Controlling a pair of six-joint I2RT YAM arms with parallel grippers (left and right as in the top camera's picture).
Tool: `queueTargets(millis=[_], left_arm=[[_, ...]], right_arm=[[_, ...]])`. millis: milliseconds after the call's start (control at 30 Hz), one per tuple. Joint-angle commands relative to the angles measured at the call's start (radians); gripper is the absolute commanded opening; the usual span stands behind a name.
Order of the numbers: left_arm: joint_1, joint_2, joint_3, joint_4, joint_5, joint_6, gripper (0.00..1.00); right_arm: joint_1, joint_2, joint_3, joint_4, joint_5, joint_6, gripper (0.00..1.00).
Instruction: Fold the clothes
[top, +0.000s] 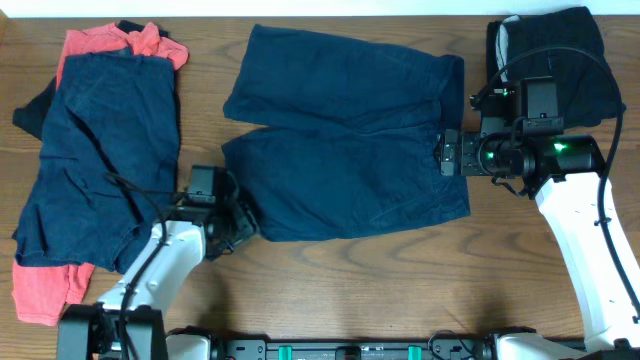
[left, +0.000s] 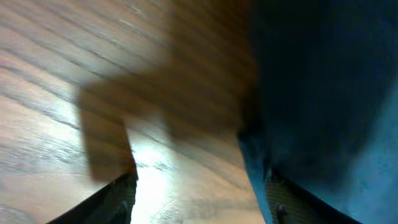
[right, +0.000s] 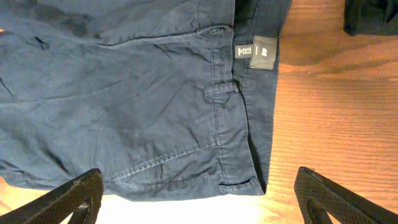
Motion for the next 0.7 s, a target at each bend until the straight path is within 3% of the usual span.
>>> queueTargets(millis=[0, 200, 500, 667], left_arm=[[0.039, 0.057, -0.02, 0.013, -0.031, 0.014, 0.6], [0.042, 0.115, -0.02, 0.113, 0.015, 0.039, 0.39], [0.042, 0.173, -0.02, 0.147, 0.083, 0.136, 0.4], [0.042, 0.173, -0.019, 0.128, 0.127, 0.202, 0.45]], right_arm=[[-0.008, 0.009, -0.002, 0.0, -0.009, -0.014, 0.96], [-0.008, 0.009, -0.002, 0.0, -0.009, -0.014, 0.95], [-0.008, 0.009, -0.002, 0.005, -0.009, -0.014, 0.95], [-0.008, 0.009, -0.002, 0.011, -0.009, -0.014, 0.95]])
